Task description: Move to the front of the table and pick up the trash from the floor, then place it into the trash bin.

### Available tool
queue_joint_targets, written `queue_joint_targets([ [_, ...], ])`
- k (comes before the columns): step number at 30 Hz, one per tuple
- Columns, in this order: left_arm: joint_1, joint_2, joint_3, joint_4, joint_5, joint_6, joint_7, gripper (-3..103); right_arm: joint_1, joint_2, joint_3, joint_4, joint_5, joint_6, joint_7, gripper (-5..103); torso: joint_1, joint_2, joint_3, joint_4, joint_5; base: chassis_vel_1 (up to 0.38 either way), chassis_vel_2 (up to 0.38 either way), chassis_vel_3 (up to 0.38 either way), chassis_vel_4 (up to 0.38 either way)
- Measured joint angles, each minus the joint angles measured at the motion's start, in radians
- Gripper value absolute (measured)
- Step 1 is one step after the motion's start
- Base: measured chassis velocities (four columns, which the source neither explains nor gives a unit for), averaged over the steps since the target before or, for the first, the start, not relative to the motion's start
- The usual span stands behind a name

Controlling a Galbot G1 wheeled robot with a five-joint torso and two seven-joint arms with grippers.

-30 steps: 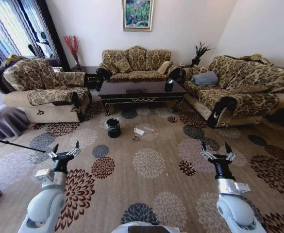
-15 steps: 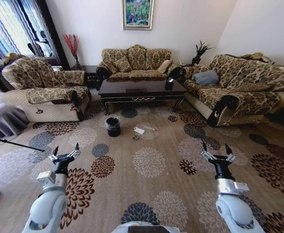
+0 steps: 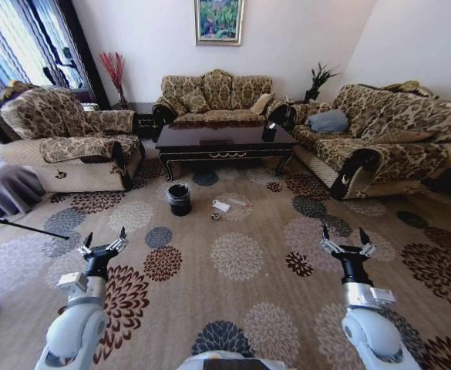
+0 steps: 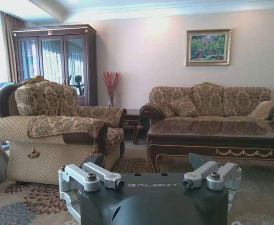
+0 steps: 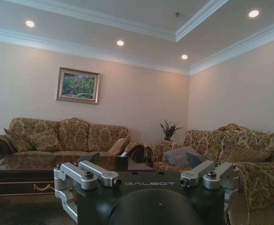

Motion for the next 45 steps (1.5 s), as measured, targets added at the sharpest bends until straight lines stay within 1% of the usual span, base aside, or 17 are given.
queue_joint_targets([
  [2,-0.001,0.000,0.000,0.000,0.000,-0.003,0.007,100,0.008,-0.001,-0.003,0.003,-0.035,-0.017,0.009,100,-0.004,-0.010,-0.005,0.0003,0.0000,0.000,0.000,0.000,0.000],
  [3,-0.001,0.000,0.000,0.000,0.000,-0.003,0.007,100,0.008,-0.001,-0.003,0.003,-0.035,-0.017,0.009,100,-0.004,-0.010,-0.005,0.0003,0.0000,0.000,0.000,0.000,0.000],
  [5,-0.003,0.002,0.000,0.001,-0.001,-0.006,0.014,100,0.010,-0.001,0.002,-0.004,-0.081,-0.009,-0.002,100,-0.008,-0.019,-0.010,0.0002,0.0001,0.000,0.000,0.000,0.000],
  [6,-0.003,0.004,0.000,0.005,-0.001,-0.010,0.025,100,0.006,-0.001,0.017,-0.016,-0.097,0.021,-0.052,100,-0.013,-0.030,-0.017,0.0000,0.0002,0.000,0.000,0.000,0.000],
  [7,-0.003,0.004,0.000,0.005,-0.001,-0.010,0.025,100,0.006,-0.001,0.017,-0.016,-0.097,0.021,-0.052,100,-0.013,-0.030,-0.017,0.0000,0.0002,0.000,0.000,0.000,0.000],
  [11,-0.003,0.011,-0.005,0.011,-0.005,-0.019,0.065,100,-0.026,0.006,0.039,-0.012,-0.038,0.038,-0.147,100,-0.020,-0.048,-0.027,-0.0002,0.0002,0.000,0.000,0.000,0.000],
  [13,-0.003,0.012,-0.005,0.012,-0.006,-0.021,0.074,100,-0.030,0.006,0.041,-0.010,-0.035,0.035,-0.154,100,-0.021,-0.050,-0.029,-0.0001,0.0002,0.000,0.000,0.000,0.000],
  [15,-0.004,0.017,-0.009,0.015,-0.016,-0.028,0.121,100,-0.045,0.005,0.051,0.000,-0.035,0.013,-0.181,100,-0.026,-0.059,-0.034,-0.0001,0.0002,0.000,0.000,0.000,0.000],
  [17,-0.005,0.019,-0.011,0.015,-0.019,-0.029,0.137,100,-0.050,0.003,0.054,0.002,-0.033,0.007,-0.195,100,-0.026,-0.062,-0.035,0.0000,0.0001,0.000,0.000,0.000,0.000],
  [21,-0.002,0.032,-0.030,0.012,-0.028,-0.039,0.237,100,-0.062,-0.011,0.058,0.010,0.013,0.018,-0.311,100,-0.031,-0.071,-0.041,0.0000,0.0002,0.000,0.000,0.000,0.000],
  [25,0.001,0.035,-0.036,0.008,-0.028,-0.045,0.270,100,-0.062,-0.013,0.056,0.015,0.019,0.023,-0.364,100,-0.032,-0.075,-0.043,0.0000,0.0001,0.000,0.000,0.000,0.000],
  [31,0.003,0.030,-0.036,0.006,-0.019,-0.051,0.275,100,-0.069,-0.002,0.055,0.023,0.000,0.024,-0.363,100,-0.032,-0.076,-0.044,0.0001,0.0001,0.000,0.000,0.000,0.000],
  [32,0.003,0.028,-0.035,0.006,-0.015,-0.053,0.275,100,-0.072,0.000,0.055,0.025,-0.001,0.023,-0.354,100,-0.032,-0.077,-0.045,0.0001,0.0001,0.000,0.000,0.000,0.000],
  [33,0.003,0.023,-0.028,0.009,-0.005,-0.058,0.255,100,-0.074,0.001,0.056,0.025,-0.005,0.013,-0.317,100,-0.035,-0.085,-0.049,0.0002,0.0002,0.000,0.000,0.000,0.000],
  [34,0.003,0.023,-0.026,0.009,-0.004,-0.058,0.245,100,-0.073,0.001,0.054,0.026,-0.004,0.007,-0.305,100,-0.037,-0.087,-0.050,0.0001,0.0001,0.000,0.000,0.000,0.000],
  [40,0.003,0.024,-0.021,0.009,0.005,-0.061,0.232,100,-0.063,0.005,0.040,0.026,-0.001,-0.012,-0.276,100,-0.043,-0.101,-0.058,0.0002,0.0001,0.000,0.000,0.000,0.000],
  [45,-0.004,0.030,-0.018,0.027,0.011,-0.069,0.226,100,-0.062,0.010,0.036,0.019,-0.003,-0.021,-0.256,100,-0.055,-0.126,-0.070,0.0001,0.0001,0.000,0.000,0.000,0.000],
])
